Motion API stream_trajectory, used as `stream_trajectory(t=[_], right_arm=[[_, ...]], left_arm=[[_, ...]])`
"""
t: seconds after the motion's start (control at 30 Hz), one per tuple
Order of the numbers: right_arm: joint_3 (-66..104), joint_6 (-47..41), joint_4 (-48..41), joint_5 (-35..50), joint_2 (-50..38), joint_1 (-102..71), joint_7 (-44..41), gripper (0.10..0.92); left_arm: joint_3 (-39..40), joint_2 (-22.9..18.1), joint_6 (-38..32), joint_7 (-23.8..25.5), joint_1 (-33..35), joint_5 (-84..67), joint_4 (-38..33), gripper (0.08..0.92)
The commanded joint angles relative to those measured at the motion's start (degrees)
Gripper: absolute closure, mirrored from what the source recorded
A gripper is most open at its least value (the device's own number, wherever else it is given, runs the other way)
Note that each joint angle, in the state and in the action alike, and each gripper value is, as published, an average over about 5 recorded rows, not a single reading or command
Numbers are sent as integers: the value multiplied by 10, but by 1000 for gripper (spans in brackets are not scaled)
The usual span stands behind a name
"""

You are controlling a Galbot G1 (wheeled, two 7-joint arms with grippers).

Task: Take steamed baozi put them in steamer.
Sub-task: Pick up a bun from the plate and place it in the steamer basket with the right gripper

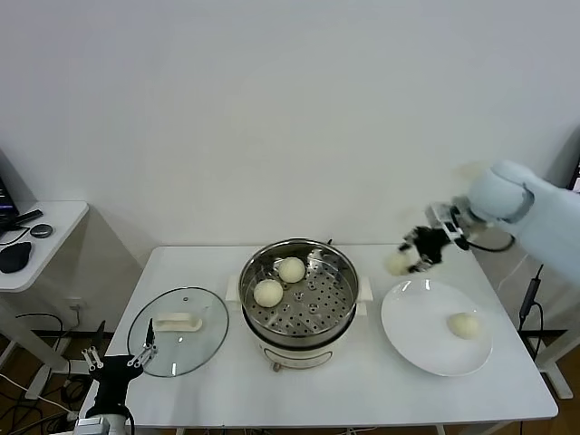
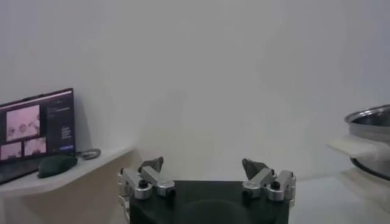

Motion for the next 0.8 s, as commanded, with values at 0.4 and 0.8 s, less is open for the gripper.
stream_trajectory(t=[0.4,0.8], right_arm=[[-201,306,-15,-64,323,86,30,548],[-206,384,-10,-162,311,51,29,550]], left_arm=[[-15,-3,-6,-3,4,2,1,177],[-10,-7,-6,-5,-1,0,5,177]])
